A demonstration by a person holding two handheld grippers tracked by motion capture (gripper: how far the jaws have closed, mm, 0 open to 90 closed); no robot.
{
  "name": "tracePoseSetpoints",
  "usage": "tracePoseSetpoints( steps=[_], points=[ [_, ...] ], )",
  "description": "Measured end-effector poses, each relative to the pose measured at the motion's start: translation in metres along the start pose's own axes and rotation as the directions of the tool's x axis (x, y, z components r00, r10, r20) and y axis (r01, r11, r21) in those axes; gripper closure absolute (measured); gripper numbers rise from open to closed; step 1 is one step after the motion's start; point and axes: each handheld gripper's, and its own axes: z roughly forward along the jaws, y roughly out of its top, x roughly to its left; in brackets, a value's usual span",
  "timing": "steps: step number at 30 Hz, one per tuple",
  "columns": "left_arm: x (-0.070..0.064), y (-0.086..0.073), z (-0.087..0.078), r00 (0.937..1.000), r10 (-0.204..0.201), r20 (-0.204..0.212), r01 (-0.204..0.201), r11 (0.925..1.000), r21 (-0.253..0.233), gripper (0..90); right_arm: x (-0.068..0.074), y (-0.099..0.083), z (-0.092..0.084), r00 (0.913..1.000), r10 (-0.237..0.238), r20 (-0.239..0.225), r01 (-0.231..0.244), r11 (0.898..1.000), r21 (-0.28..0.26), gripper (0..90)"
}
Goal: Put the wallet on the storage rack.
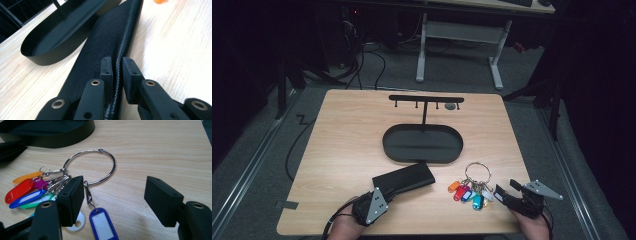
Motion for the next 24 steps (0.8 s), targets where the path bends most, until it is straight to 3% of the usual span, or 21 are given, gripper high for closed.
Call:
tracePoseSetpoints(
  steps=[9, 19, 22, 24],
  points=[
    [0.002, 0.006, -0.014, 0.9956, -0.083, 0.042, 0.086, 0.9937, -0.072, 81.8, 0.001, 0.001, 0.002, 1.0, -0.003, -0.005, 0.003, 1.0, 0.001, 32.7],
    [0.006, 0.011, -0.025, 0.982, -0.165, 0.091, 0.176, 0.9767, -0.123, 82.5, 0.001, 0.002, 0.003, 1.0, -0.002, -0.007, 0.002, 1.0, -0.001, 32.7],
    [0.006, 0.012, -0.027, 0.9799, -0.171, 0.103, 0.184, 0.9746, -0.128, 82.9, 0.001, 0.002, 0.003, 1.0, -0.004, -0.007, 0.004, 1.0, -0.002, 32.7],
    [0.007, 0.013, -0.029, 0.9748, -0.192, 0.113, 0.207, 0.968, -0.141, 82.9, 0.001, 0.002, 0.003, 1.0, -0.003, -0.007, 0.003, 1.0, -0.002, 32.7]
  ],
)
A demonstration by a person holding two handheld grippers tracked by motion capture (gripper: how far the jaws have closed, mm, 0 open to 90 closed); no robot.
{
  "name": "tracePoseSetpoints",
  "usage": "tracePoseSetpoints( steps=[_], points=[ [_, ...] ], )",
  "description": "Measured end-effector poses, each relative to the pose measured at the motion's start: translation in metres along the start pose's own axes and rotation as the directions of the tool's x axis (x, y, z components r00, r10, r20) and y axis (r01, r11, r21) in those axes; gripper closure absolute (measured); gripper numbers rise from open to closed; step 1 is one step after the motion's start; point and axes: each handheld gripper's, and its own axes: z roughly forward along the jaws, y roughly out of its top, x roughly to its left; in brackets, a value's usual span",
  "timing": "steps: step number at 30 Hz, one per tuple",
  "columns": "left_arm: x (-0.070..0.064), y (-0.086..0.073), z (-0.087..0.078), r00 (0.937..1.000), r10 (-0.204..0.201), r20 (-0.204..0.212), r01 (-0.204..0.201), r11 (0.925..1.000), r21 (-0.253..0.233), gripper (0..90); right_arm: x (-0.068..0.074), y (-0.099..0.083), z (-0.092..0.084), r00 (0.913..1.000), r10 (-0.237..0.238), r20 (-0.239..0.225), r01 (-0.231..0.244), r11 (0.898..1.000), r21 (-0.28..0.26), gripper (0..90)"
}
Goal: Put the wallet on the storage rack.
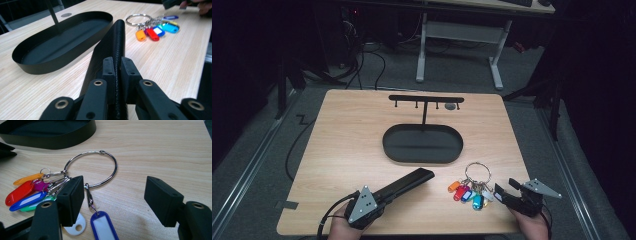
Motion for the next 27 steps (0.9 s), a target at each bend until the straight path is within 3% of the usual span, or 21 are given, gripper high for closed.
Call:
tracePoseSetpoints(
  steps=[15, 27],
  points=[
    [0.001, 0.004, -0.008, 0.9958, -0.081, 0.041, 0.083, 0.9956, -0.044, 83.1, 0.0, 0.0, 0.0, 1.0, -0.001, -0.001, 0.001, 1.0, 0.0, 32.7],
    [0.016, -0.005, -0.007, 0.9873, -0.152, 0.048, 0.154, 0.9868, -0.05, 82.7, 0.0, -0.001, 0.002, 1.0, 0.004, -0.006, -0.004, 1.0, 0.007, 32.7]
  ],
)
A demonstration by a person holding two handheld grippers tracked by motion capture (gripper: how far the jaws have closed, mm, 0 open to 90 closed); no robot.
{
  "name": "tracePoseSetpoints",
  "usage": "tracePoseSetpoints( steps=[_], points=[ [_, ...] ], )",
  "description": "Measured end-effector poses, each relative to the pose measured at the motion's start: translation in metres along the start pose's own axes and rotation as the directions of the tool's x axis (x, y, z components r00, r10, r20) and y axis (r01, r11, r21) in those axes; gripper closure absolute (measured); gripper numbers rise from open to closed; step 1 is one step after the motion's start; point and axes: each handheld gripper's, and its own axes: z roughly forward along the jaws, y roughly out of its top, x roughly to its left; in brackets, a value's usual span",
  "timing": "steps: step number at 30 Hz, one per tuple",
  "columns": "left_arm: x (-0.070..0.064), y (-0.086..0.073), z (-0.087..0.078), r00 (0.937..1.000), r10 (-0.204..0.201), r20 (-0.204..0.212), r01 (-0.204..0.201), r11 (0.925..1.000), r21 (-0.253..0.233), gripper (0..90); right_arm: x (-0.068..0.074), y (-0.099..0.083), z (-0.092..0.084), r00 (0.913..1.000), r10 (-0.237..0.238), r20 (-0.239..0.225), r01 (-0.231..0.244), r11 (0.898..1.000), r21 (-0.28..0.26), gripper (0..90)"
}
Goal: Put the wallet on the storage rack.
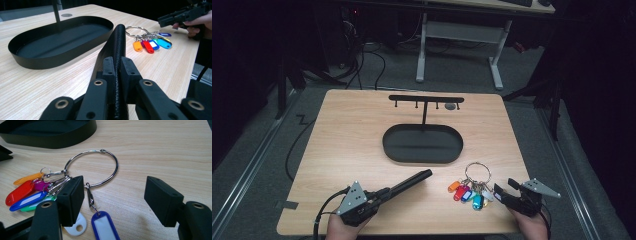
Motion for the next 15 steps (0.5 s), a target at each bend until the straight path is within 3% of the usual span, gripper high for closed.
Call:
tracePoseSetpoints(
  steps=[7, 9, 15],
  points=[
    [0.008, -0.002, -0.001, 0.9995, -0.029, -0.011, 0.029, 0.9993, -0.026, 82.2, 0.0, 0.0, 0.0, 1.0, 0.002, 0.0, -0.002, 1.0, 0.001, 32.7],
    [0.017, -0.003, -0.001, 0.9979, -0.063, -0.018, 0.062, 0.997, -0.046, 82.1, 0.0, 0.0, 0.0, 1.0, 0.001, -0.001, -0.001, 1.0, 0.0, 32.7],
    [0.031, -0.004, -0.001, 0.9947, -0.097, -0.034, 0.095, 0.9931, -0.069, 81.6, 0.001, 0.0, 0.001, 1.0, 0.001, -0.001, -0.001, 1.0, 0.004, 32.7]
  ],
)
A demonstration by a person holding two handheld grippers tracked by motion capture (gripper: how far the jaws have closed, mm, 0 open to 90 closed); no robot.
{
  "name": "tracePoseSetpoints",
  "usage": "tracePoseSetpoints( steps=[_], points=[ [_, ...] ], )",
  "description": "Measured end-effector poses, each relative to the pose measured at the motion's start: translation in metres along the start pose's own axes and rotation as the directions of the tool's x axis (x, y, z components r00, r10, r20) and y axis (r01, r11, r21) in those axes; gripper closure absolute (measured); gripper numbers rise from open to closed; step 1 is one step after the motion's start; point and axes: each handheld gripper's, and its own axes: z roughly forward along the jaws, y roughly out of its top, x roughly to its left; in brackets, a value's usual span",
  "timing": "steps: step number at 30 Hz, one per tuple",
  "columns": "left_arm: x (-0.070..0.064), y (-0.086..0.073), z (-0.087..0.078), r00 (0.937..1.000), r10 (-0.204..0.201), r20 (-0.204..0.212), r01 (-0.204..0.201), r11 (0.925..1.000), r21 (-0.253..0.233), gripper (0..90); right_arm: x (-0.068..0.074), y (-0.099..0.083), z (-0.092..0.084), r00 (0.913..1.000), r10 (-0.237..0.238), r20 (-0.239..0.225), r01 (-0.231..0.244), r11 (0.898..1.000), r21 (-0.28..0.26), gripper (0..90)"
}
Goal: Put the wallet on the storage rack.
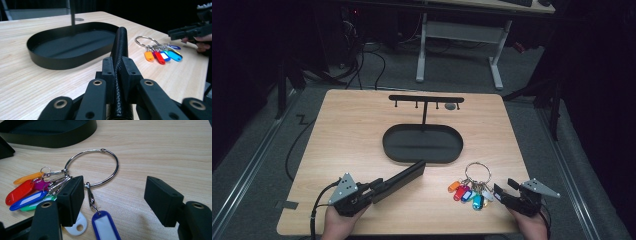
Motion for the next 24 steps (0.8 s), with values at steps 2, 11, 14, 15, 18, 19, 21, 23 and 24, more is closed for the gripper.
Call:
tracePoseSetpoints(
  steps=[2, 11, 14, 15, 18, 19, 21, 23, 24],
  points=[
    [0.0033, -0.0004, 0.0, 0.9999, -0.012, -0.002, 0.012, 0.9999, -0.006, 81.5, -0.0001, -0.0003, 0.0, 1.0, -0.001, 0.001, 0.001, 1.0, 0.001, 32.7],
    [0.0076, -0.0003, 0.0002, 0.9997, -0.013, -0.019, 0.013, 0.9998, -0.016, 79.1, -0.0003, -0.0007, 0.0002, 1.0, 0.002, 0.002, -0.002, 1.0, 0.005, 32.7],
    [0.0067, -0.0004, 0.0, 0.9998, -0.009, -0.02, 0.008, 0.9998, -0.015, 77.4, -0.0004, -0.0007, 0.0003, 1.0, 0.003, 0.002, -0.003, 1.0, 0.005, 32.7],
    [0.0067, -0.0004, 0.0, 0.9998, -0.009, -0.02, 0.008, 0.9998, -0.015, 76.6, -0.0004, -0.0007, 0.0003, 1.0, 0.003, 0.002, -0.003, 1.0, 0.005, 32.7],
    [0.0066, -0.0009, -0.0003, 0.9998, -0.008, -0.021, 0.008, 0.9999, -0.007, 71.4, -0.0005, -0.0008, 0.0, 1.0, 0.001, 0.001, -0.001, 1.0, 0.005, 32.8],
    [0.0065, -0.0013, -0.0001, 0.9999, -0.005, -0.017, 0.005, 1.0, 0.002, 70.1, -0.0006, -0.0008, -0.0002, 1.0, 0.002, 0.001, -0.002, 1.0, 0.006, 32.8],
    [0.0055, -0.0022, 0.0008, 0.9998, 0.005, -0.017, -0.005, 0.9999, 0.015, 67.9, -0.0009, -0.0008, -0.0004, 1.0, 0.004, 0.001, -0.004, 1.0, 0.005, 32.7],
    [0.0048, -0.0026, 0.0012, 0.9998, 0.01, -0.016, -0.009, 0.9998, 0.019, 67.6, -0.0011, -0.0008, -0.0004, 1.0, 0.002, 0.0, -0.002, 1.0, 0.004, 32.8],
    [0.004, -0.0028, 0.0018, 0.9997, 0.015, -0.017, -0.015, 0.9996, 0.023, 66.5, -0.0009, -0.0006, -0.0006, 1.0, 0.004, 0.0, -0.004, 1.0, 0.003, 32.7]
  ],
)
